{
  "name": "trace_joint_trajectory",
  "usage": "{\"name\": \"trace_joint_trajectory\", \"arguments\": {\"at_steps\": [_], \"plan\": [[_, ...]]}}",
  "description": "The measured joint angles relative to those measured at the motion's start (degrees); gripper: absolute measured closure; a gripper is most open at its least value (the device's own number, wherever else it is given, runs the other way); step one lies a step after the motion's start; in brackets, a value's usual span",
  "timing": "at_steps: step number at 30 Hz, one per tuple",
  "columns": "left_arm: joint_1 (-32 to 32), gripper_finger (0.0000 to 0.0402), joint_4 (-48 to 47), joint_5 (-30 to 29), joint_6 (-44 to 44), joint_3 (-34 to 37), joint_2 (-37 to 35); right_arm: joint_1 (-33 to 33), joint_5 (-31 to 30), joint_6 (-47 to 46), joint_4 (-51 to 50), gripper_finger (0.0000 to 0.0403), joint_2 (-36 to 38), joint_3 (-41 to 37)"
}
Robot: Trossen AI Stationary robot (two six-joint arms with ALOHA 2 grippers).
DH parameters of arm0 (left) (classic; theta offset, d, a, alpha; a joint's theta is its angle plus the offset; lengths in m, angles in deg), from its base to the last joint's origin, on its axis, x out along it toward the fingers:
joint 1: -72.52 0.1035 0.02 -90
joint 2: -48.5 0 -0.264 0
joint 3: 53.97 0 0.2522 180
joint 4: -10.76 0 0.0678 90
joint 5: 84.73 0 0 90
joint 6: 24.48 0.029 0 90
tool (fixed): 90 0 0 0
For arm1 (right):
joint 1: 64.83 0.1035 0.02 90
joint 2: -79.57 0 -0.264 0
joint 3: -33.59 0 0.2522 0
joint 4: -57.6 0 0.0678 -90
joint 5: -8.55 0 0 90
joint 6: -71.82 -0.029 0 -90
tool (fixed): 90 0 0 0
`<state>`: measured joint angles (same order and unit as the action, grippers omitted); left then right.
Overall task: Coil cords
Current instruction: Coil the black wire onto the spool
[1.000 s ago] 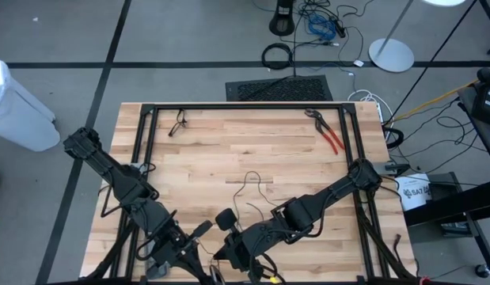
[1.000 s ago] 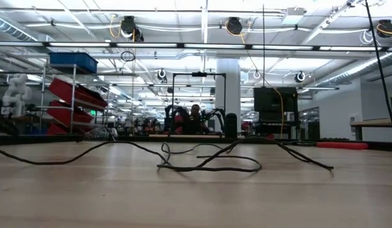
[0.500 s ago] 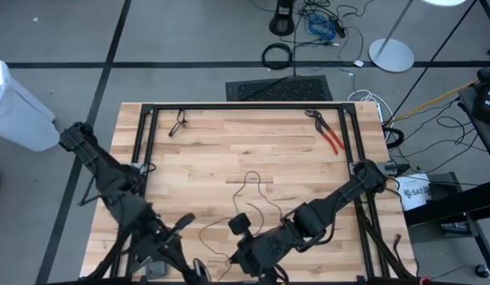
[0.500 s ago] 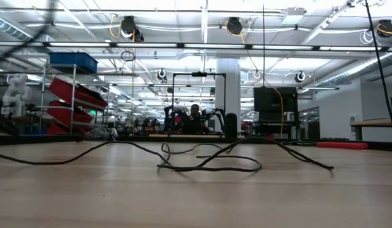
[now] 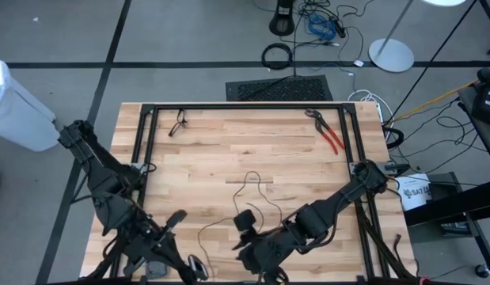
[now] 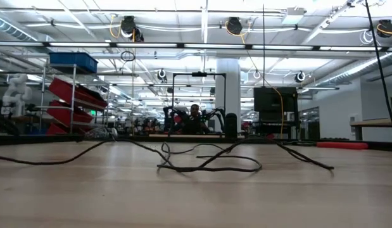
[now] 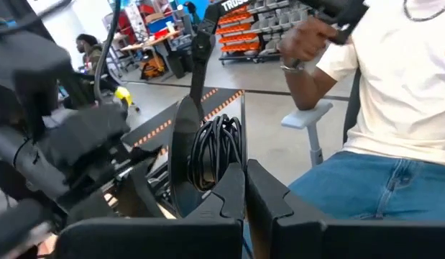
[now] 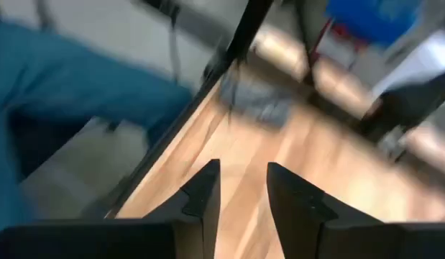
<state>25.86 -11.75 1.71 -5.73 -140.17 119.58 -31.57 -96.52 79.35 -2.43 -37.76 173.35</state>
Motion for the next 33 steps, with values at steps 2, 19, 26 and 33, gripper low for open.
{"name": "trace_joint_trajectory", "arguments": {"at_steps": [2, 19, 26, 33], "plan": [[0.0, 0.04, 0.06, -0.67, 0.02, 0.0, 0.0, -0.73, -1.04, 3.14, 6.71, 0.0297, -0.36, 0.02], [-5.39, 0.04, -4.38, -12.09, -0.07, 0.0, -2.93, -7.74, 6.81, 7.02, 27.05, 0.0235, -8.39, -1.88], [-5.71, 0.04, -4.39, -13.32, 0.17, 0.0, -2.93, -8.6, 10.72, 6.7, 28.49, 0.0232, -10.06, -1.88], [-5.73, 0.04, -4.42, -13.49, 0.67, 0.0, -2.93, -8.51, 13.79, 6.02, 28.12, 0.0247, -9.97, -1.87]]}}
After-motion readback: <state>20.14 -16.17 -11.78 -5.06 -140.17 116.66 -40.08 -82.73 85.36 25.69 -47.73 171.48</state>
